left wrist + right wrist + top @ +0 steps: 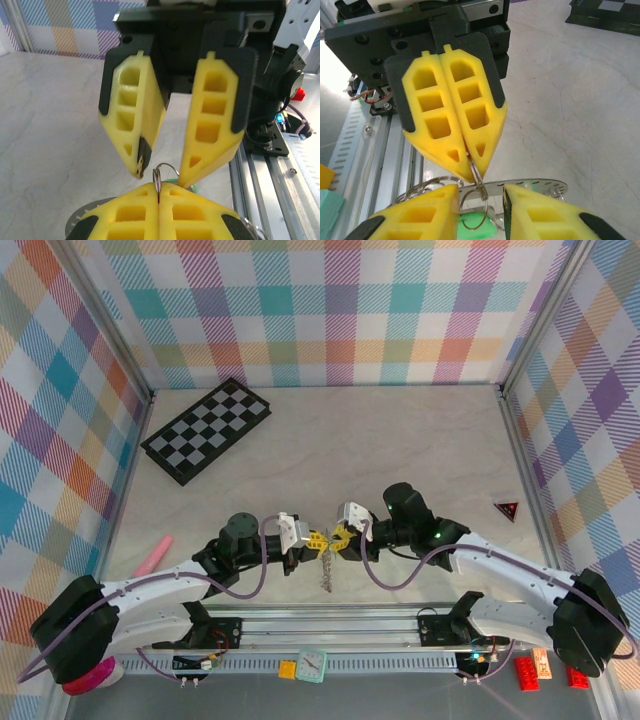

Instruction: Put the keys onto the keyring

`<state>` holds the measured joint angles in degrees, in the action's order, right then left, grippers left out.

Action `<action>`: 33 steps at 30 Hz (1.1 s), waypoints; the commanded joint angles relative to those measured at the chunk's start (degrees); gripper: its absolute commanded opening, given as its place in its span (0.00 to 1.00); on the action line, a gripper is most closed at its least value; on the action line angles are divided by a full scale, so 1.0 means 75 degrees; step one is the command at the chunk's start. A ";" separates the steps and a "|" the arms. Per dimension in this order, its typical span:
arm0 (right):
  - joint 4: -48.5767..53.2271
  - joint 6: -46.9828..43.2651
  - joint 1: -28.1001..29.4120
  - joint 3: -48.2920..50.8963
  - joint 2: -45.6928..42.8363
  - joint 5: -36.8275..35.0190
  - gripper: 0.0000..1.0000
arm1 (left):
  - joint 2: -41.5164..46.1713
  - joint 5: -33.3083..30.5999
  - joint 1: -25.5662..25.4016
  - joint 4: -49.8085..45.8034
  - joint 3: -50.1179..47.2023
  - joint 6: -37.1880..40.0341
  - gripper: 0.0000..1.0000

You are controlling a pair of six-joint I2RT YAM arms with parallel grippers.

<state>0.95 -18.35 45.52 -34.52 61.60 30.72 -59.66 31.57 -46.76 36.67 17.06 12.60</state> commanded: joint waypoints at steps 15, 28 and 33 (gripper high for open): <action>0.1953 -0.1176 -0.0028 -0.1247 0.0013 0.0115 0.00 | 0.0463 -0.0412 -0.0063 -0.2407 0.1005 0.0908 0.26; 0.4051 -0.2569 0.0290 -0.2968 0.0989 -0.0374 0.00 | 0.0294 -0.0405 -0.0081 -0.4056 0.1985 0.1566 0.21; 0.4274 -0.2720 0.0493 -0.3247 0.1344 -0.0516 0.00 | 0.0307 -0.0401 -0.0074 -0.4125 0.2119 0.1584 0.20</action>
<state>31.05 -36.07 48.14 -56.60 70.76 25.67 -57.28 27.64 -46.83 6.70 30.76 23.49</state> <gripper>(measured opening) 0.059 0.199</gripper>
